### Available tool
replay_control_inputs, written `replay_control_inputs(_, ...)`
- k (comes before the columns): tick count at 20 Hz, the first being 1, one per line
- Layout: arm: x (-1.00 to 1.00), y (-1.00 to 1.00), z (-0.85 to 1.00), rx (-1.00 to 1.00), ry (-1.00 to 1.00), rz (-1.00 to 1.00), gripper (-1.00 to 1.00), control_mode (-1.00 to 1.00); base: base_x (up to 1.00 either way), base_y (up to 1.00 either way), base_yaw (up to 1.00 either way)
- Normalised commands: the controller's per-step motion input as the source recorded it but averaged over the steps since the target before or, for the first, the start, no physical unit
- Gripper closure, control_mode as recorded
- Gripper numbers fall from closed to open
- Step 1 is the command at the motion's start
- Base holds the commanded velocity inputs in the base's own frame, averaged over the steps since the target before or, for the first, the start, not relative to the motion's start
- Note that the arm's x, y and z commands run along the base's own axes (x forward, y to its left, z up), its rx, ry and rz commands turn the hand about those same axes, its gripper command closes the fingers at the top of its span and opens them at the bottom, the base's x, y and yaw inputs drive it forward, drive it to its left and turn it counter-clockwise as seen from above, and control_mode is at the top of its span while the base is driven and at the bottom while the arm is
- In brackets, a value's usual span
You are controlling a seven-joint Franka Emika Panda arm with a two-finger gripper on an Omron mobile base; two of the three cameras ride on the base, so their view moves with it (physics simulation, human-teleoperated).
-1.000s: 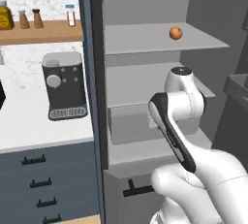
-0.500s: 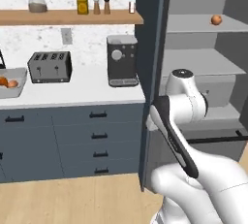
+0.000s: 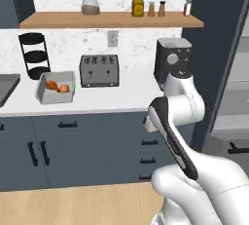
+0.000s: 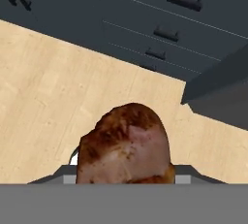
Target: Place one onion and one chicken drumstick in each tupperware on the nearby counter, to pack two identical lunches.
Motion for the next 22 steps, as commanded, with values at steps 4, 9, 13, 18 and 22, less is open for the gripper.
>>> replay_control_inputs(4, 0.00, 0.00, 0.00, 0.00, 0.00, 0.00, 1.00, 1.00, 0.95, 1.00, 0.00)
replay_control_inputs(9, 0.00, 0.00, 0.00, 0.00, 0.00, 0.00, 1.00, 1.00, 0.86, 1.00, 0.00)
replay_control_inputs(13, 0.00, 0.00, 0.00, 0.00, 0.00, 0.00, 1.00, 1.00, 0.76, 1.00, 0.00)
replay_control_inputs(18, 0.00, 0.00, 0.00, 0.00, 0.00, 0.00, 1.00, 1.00, 0.66, 1.00, 0.00)
replay_control_inputs(22, 0.00, 0.00, 0.00, 0.00, 0.00, 0.00, 1.00, 1.00, 0.70, 1.00, 0.00)
